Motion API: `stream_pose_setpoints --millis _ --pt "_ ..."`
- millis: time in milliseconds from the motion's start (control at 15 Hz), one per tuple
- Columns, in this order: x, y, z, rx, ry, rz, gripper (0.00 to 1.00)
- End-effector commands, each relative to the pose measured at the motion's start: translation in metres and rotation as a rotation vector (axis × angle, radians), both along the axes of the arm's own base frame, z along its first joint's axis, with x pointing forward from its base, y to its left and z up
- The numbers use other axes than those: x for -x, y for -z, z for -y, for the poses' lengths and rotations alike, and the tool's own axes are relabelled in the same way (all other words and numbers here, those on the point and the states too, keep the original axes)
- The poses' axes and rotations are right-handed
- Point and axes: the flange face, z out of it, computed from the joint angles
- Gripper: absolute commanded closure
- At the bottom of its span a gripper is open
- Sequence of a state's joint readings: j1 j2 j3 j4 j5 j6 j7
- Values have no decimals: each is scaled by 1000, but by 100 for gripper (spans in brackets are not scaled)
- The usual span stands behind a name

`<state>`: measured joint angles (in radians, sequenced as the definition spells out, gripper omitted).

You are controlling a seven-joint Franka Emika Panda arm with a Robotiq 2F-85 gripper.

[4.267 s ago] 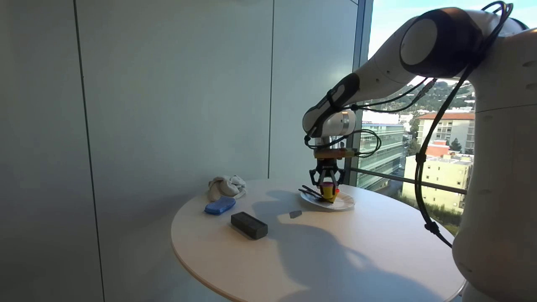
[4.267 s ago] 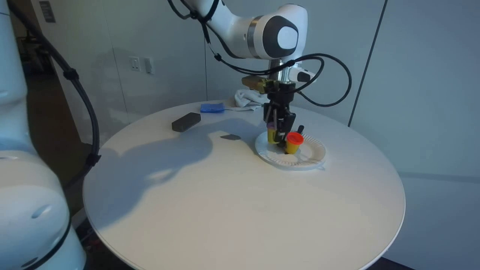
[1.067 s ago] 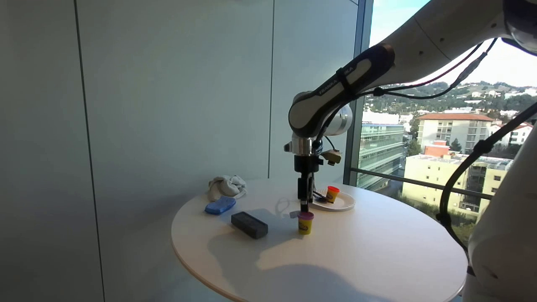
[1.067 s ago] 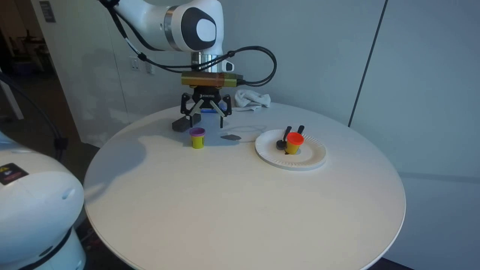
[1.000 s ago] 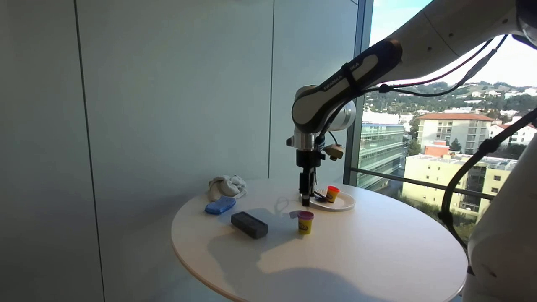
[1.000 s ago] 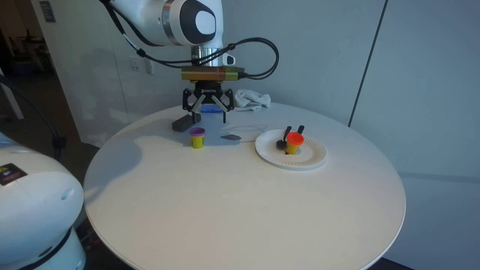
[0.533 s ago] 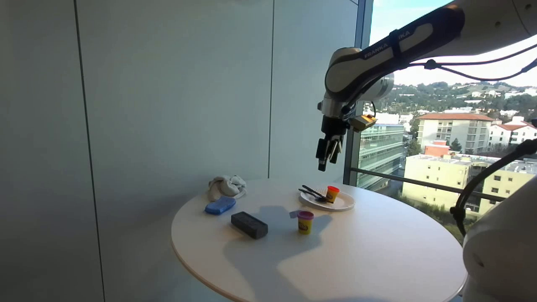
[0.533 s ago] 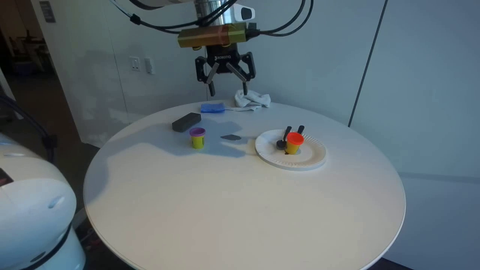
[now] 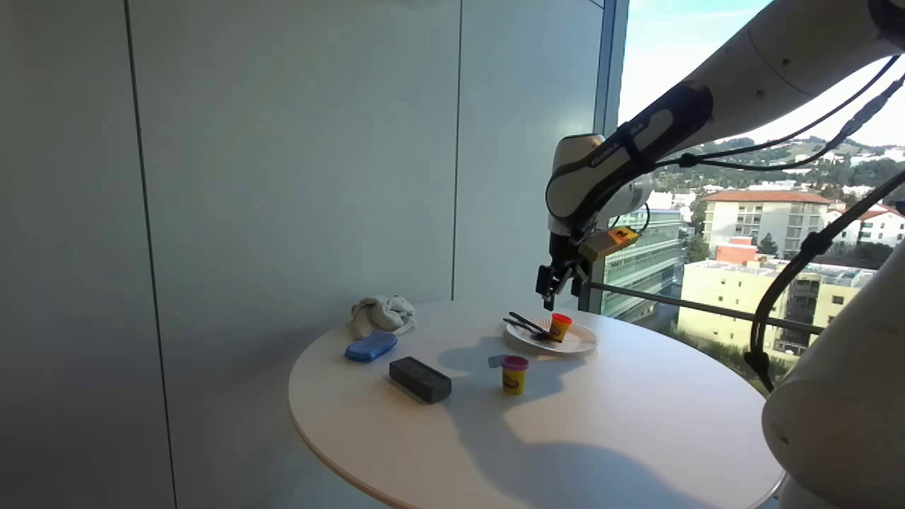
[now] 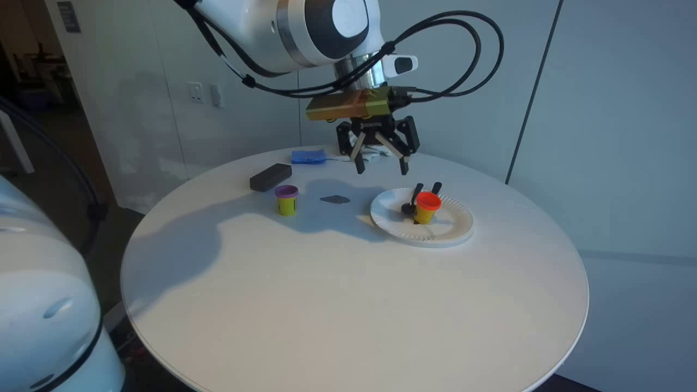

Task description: Take all the things off of the plate

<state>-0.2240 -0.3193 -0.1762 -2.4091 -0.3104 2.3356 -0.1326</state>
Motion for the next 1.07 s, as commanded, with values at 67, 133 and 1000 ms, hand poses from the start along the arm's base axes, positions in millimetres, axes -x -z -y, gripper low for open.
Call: stream_pose_setpoints --millis 67,133,1000 --pt "-24 19 34 150 86 9 0" --pt "-24 22 44 196 112 6 0" --pt "-40 49 71 19 80 102 0"
